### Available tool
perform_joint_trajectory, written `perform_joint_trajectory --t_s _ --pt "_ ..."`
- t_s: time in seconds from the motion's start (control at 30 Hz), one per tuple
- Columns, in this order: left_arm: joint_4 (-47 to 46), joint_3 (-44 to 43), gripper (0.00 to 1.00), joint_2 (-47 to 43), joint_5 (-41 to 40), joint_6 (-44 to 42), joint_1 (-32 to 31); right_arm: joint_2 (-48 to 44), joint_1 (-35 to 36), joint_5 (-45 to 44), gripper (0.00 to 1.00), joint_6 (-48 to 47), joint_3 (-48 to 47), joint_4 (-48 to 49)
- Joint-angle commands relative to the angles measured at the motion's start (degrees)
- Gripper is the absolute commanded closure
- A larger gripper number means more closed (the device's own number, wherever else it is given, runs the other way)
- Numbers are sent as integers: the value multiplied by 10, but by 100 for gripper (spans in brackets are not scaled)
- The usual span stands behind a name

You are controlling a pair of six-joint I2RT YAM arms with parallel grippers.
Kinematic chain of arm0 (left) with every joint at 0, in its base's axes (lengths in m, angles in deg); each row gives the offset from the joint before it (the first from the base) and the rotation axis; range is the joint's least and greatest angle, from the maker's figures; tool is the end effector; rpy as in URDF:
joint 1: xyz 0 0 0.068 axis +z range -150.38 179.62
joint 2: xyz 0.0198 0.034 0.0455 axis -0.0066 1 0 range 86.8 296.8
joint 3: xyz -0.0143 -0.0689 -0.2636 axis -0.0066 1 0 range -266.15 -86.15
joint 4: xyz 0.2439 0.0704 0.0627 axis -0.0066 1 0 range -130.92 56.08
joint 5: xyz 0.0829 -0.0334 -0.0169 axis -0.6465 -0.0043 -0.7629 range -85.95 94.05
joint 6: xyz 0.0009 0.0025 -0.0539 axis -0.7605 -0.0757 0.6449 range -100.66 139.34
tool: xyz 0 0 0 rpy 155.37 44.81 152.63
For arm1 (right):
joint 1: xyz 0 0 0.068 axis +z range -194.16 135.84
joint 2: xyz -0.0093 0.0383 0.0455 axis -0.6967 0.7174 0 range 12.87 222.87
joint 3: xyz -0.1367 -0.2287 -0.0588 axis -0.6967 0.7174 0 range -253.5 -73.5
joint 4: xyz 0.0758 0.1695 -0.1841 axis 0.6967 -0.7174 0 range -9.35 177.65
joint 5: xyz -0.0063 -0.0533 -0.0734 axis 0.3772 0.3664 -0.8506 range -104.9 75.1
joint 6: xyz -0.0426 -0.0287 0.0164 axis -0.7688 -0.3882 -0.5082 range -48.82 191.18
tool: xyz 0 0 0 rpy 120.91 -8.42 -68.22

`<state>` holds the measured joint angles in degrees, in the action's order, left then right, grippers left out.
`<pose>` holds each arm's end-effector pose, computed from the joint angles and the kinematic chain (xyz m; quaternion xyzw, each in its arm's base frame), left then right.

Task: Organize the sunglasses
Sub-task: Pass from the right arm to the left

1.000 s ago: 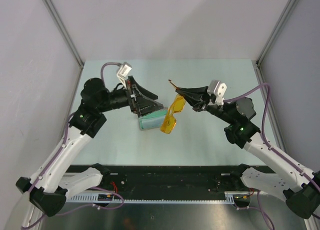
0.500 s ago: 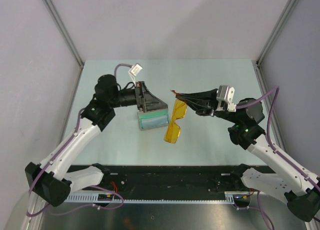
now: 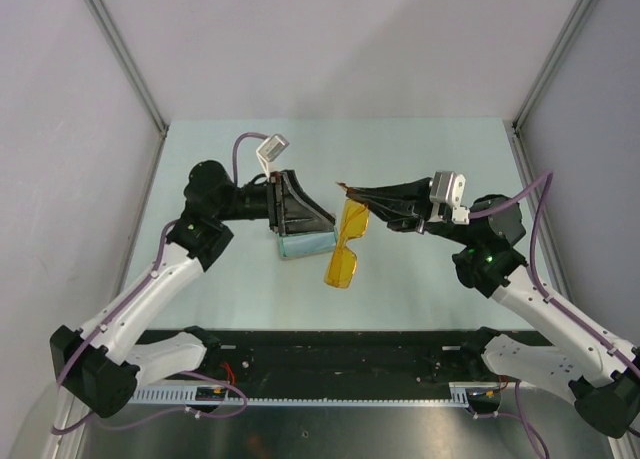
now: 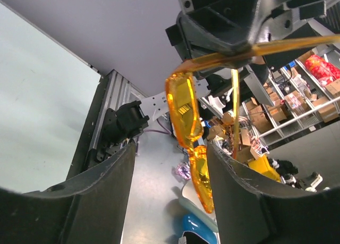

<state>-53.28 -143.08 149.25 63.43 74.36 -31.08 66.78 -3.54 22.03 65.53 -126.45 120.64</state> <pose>0.1899 -0.1485 0.3946 0.2407 0.6416 -0.6830 0.2527 0.1359 0.1447 0.4371 -0.4354 0.3138 0.3957 0.7453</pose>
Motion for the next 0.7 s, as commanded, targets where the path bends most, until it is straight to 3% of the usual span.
perform_joint_trajectory --t_s 0.0,0.17,0.4,0.5,0.67 --pt "-41 2 37 -23 24 12 -3 -3 3 -19 100 -16 -27 10" --pt "-45 -4 36 -19 34 0 -23 4 6 -24 100 -23 -29 18" --pt "-48 -13 59 13 40 8 -28 30 7 -20 100 -38 -42 29" --pt "-50 -19 64 14 45 8 -28 34 7 -22 100 -45 -43 29" --pt "-54 -14 64 17 51 14 -29 40 7 -21 100 -47 -44 33"
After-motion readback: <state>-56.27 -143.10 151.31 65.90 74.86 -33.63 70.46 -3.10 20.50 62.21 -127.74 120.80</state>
